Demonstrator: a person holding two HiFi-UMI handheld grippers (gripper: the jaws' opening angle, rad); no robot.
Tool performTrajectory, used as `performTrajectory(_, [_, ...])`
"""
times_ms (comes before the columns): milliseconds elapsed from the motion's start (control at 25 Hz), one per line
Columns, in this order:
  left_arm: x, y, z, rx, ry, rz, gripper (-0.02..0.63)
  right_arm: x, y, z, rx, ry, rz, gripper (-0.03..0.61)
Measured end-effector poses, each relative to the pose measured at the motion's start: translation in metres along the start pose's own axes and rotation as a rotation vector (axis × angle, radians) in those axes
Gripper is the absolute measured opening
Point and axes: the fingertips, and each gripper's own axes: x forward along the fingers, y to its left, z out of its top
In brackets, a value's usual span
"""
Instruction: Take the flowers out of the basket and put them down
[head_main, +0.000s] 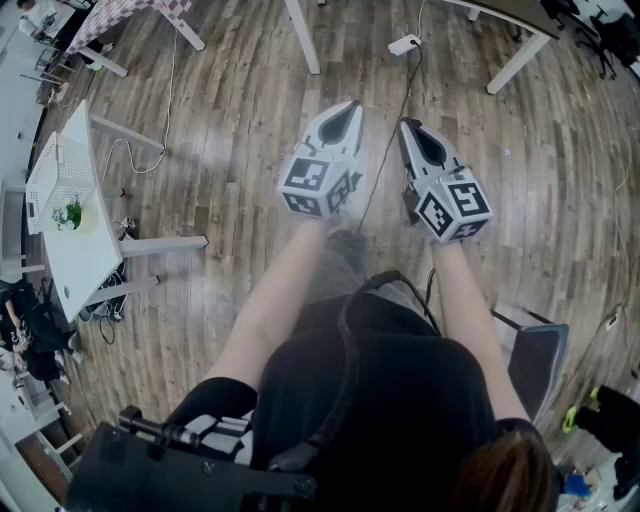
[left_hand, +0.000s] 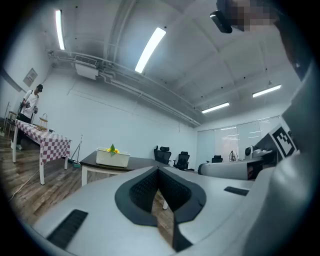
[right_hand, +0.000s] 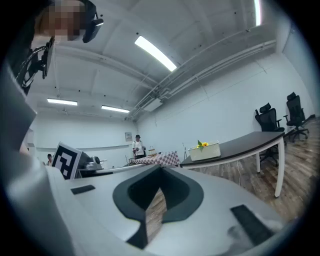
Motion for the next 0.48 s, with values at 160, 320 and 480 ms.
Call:
performTrajectory(160, [0.015, 0.019, -0.006, -0.009, 0.025, -0.003, -0.002, 0.023, -0.01, -0.001, 0.002, 0.014, -0.006, 0.001])
performTrajectory(320, [0.033, 0.04, -0.009, -0.004, 0.043, -0.024, -0.002, 0.05, -0.021, -0.001, 0.01, 0.018, -0.029, 0.002])
performTrajectory(480, [0.052, 0.06, -0.011, -0.021, 0.054, -0.046, -0.002, 0.075, -0.031, -0.007, 0.018, 0.024, -0.061, 0.002])
